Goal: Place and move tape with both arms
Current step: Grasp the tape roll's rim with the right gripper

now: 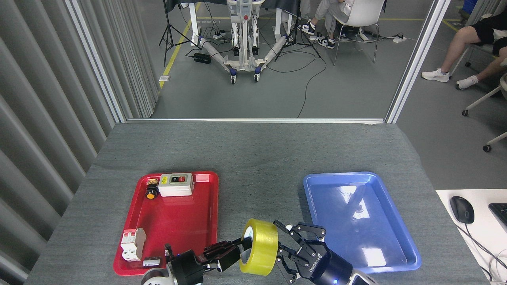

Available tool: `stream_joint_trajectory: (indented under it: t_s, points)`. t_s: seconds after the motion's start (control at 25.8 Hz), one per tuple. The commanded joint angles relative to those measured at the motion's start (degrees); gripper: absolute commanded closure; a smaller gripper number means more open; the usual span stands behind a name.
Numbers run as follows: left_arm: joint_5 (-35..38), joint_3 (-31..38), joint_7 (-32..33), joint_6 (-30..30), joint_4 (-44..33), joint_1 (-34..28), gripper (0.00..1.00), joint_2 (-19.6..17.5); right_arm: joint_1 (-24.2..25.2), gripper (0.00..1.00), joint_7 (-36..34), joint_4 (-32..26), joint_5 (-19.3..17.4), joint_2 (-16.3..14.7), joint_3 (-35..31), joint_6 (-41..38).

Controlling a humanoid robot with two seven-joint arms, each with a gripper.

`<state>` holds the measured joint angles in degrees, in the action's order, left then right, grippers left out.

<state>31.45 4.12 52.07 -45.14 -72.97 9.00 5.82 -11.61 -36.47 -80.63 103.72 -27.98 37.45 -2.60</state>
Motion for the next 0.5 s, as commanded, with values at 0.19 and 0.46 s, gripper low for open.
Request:
stream_joint_trajectory:
  t_s: [0.19, 0.46]
  points:
    - [0.0, 0.0, 0.3, 0.1, 0.0, 0.0, 0.78, 0.0, 0.1, 0.7, -0.3, 0.0, 0.0, -0.2, 0.1, 0.2]
    - [0.0, 0.0, 0.3, 0.1, 0.4, 0.0, 0.77, -0.5, 0.2, 0.8, -0.3, 0.0, 0.0, -0.6, 0.1, 0.2]
